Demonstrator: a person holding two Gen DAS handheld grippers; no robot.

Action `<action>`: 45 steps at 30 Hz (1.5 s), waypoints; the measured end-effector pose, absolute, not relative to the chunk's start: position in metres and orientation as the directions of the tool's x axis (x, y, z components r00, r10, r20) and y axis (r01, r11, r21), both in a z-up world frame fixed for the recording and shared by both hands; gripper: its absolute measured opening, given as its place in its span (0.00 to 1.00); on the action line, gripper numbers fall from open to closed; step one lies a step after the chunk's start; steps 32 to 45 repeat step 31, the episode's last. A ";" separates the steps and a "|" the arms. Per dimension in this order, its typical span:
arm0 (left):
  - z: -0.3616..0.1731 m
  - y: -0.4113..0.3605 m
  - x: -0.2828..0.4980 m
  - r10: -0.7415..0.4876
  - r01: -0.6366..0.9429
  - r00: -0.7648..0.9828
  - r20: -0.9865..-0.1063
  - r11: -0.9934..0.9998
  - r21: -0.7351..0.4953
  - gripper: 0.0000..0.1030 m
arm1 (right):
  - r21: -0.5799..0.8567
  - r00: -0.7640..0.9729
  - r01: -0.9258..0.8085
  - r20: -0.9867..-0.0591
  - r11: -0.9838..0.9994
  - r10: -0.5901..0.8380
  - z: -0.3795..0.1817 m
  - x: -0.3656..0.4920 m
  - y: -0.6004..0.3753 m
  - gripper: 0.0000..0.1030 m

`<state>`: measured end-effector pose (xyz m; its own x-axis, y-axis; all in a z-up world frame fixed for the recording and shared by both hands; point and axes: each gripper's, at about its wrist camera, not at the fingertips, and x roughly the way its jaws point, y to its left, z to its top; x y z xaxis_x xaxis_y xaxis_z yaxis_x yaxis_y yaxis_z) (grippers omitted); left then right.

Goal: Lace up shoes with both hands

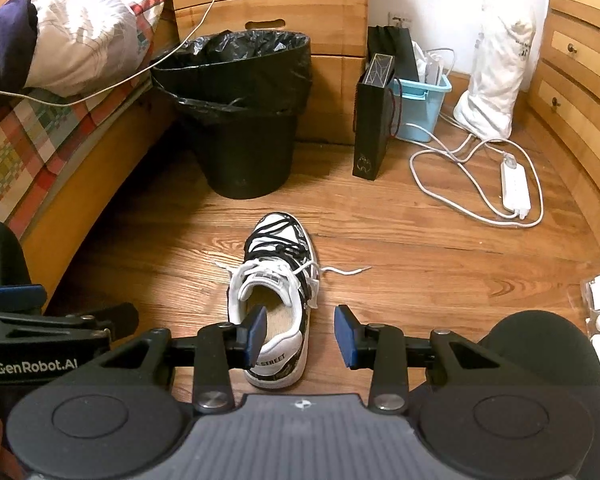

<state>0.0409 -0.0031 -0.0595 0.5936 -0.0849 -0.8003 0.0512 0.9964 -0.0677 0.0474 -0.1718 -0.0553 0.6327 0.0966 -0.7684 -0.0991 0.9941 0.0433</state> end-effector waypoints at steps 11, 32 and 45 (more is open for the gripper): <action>-0.063 -0.005 0.044 -0.072 0.050 0.582 -0.810 0.997 -0.053 1.00 | 0.038 0.627 -0.104 -0.774 0.994 0.095 -0.057 0.048 -0.171 0.40; -0.068 -0.006 0.046 -0.046 0.040 0.573 -0.819 0.999 -0.027 1.00 | 0.035 0.625 -0.096 -0.776 0.995 0.088 -0.060 0.052 -0.175 0.40; -0.068 -0.006 0.046 -0.046 0.040 0.573 -0.819 0.999 -0.027 1.00 | 0.035 0.625 -0.096 -0.776 0.995 0.088 -0.060 0.052 -0.175 0.40</action>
